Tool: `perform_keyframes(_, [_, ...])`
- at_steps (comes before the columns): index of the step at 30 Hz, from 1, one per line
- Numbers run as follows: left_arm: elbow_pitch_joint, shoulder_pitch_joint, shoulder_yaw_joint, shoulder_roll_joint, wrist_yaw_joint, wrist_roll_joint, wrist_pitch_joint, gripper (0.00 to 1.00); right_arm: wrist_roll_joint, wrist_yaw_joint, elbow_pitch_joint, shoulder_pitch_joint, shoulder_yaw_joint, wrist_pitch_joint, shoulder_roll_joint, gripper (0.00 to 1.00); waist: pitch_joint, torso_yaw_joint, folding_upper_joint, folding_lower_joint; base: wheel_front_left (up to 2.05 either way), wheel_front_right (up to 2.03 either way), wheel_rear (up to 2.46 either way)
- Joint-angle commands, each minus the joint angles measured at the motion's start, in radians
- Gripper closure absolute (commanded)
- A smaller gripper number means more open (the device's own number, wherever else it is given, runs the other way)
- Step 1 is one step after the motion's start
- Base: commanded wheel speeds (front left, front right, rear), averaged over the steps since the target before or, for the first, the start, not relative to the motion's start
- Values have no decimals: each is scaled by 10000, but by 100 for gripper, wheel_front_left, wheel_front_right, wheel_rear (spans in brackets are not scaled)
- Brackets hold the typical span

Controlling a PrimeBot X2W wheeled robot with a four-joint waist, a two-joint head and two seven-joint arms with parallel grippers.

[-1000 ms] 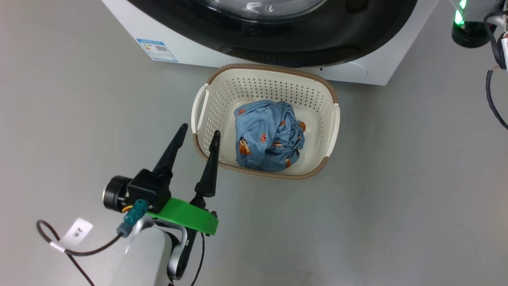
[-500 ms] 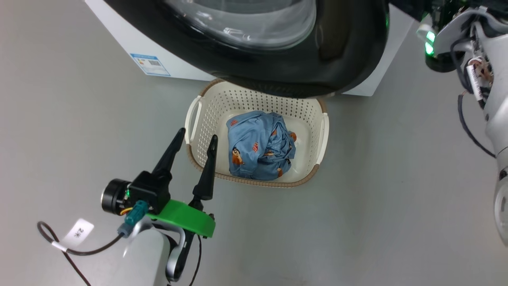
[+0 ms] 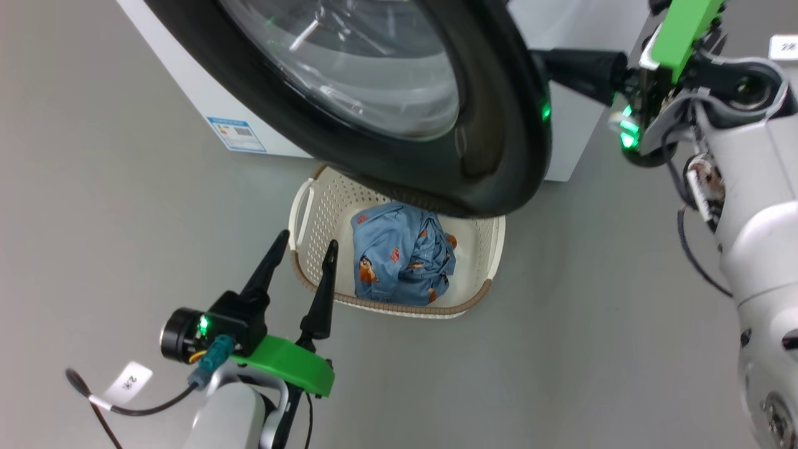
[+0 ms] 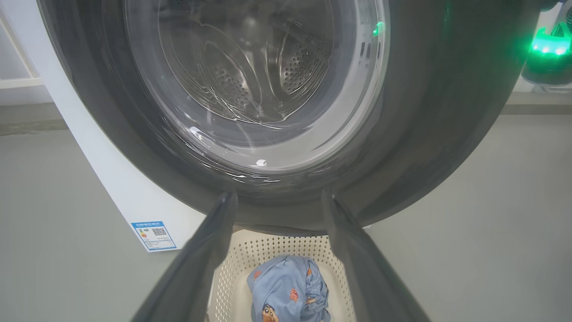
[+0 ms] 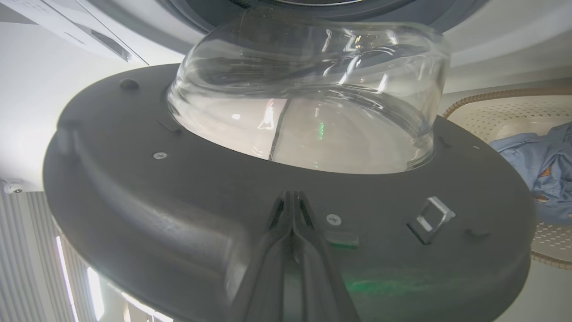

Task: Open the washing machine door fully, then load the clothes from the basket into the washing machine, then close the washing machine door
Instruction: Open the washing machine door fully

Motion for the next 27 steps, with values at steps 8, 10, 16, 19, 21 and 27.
perform_keyframes(8, [33, 351, 407, 200, -57, 76, -107, 0, 1814, 46, -1425, 1241, 1801, -159, 335, 100, -622, -23, -1, 0, 0, 0, 0])
perform_keyframes(10, [38, 395, 428, 200, -62, 88, -107, 0, 2154, 46, -1604, 1444, 2180, -275, 335, 100, -705, -12, -1, 0, 0, 0, 0])
perform_keyframes(16, [58, 532, 477, 200, -86, 122, -107, 0, 3143, 46, -2060, 1876, 3234, -494, 336, 100, -864, 27, -1, 0, 0, 0, 0])
perform_keyframes(19, [99, 588, 477, 200, -101, 128, -107, 0, 3536, 46, -2242, 2043, 3735, -616, 336, 100, -940, 73, -1, 0, 0, 0, 0])
perform_keyframes(21, [131, 611, 479, 200, -108, 127, -107, 0, 3774, 46, -2332, 2129, 4030, -701, 336, 100, -989, 109, -1, 0, 0, 0, 0])
perform_keyframes(27, [197, 686, 504, 200, -91, 147, -107, 0, 4318, 46, -2413, 2292, 4719, -991, 336, 100, -1129, 205, -1, 0, 0, 0, 0])
